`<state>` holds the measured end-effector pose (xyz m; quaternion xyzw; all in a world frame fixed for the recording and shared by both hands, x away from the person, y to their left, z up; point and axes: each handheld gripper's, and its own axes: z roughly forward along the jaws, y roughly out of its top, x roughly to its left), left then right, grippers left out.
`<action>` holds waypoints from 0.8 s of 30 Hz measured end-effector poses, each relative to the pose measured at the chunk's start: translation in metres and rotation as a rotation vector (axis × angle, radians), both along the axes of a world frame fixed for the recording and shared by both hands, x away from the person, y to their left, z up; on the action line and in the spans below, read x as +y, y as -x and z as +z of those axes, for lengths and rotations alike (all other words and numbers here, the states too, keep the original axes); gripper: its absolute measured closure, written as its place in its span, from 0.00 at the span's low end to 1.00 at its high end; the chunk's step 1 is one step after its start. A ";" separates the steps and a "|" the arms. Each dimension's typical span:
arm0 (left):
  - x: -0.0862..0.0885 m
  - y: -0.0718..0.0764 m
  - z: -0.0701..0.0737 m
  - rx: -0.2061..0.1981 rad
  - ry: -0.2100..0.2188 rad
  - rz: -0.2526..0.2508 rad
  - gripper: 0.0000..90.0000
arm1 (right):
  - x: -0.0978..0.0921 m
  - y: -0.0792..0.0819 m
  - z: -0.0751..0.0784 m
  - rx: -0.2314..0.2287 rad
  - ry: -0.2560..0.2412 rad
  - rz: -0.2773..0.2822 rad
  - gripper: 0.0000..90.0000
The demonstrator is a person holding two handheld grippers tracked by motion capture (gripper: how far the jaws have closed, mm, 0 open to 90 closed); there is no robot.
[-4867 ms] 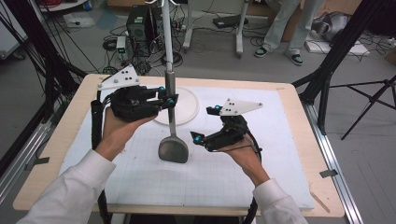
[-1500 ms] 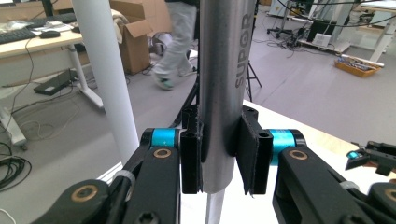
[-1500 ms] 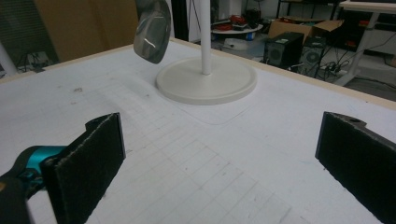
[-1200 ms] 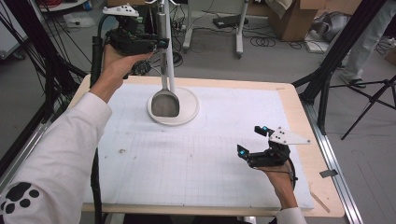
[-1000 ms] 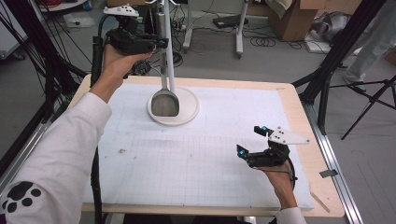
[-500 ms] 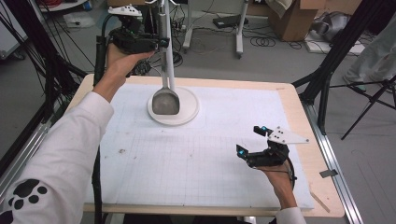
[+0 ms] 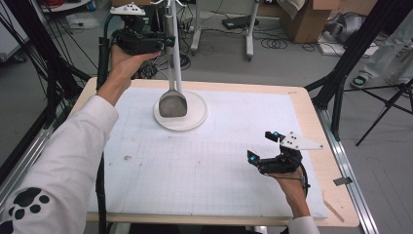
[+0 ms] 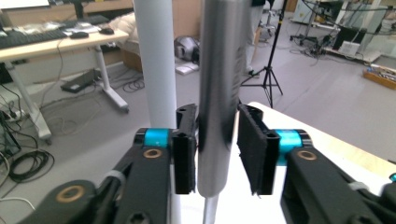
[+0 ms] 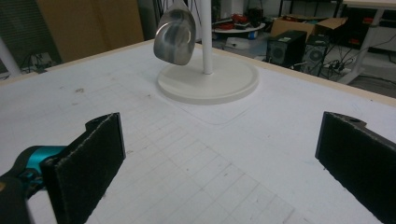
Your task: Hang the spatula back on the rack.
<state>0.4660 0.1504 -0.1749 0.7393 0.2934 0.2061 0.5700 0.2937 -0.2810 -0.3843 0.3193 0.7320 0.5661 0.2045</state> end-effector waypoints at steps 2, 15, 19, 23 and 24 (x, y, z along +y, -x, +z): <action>0.003 0.003 0.000 0.002 -0.030 0.005 0.74 | 0.000 0.000 0.000 0.009 -0.003 0.003 0.00; 0.031 0.041 -0.012 -0.063 -0.071 -0.008 0.61 | -0.002 -0.002 -0.001 0.004 -0.007 0.002 0.00; 0.039 0.053 -0.028 -0.018 -0.104 -0.020 0.47 | -0.002 -0.002 -0.001 -0.002 -0.003 0.004 0.00; 0.048 0.071 -0.046 -0.040 -0.085 -0.048 0.24 | -0.002 -0.002 -0.001 0.000 -0.001 0.001 0.00; 0.050 0.076 -0.050 -0.041 -0.090 -0.045 0.18 | -0.003 -0.002 -0.001 -0.002 -0.003 0.002 0.00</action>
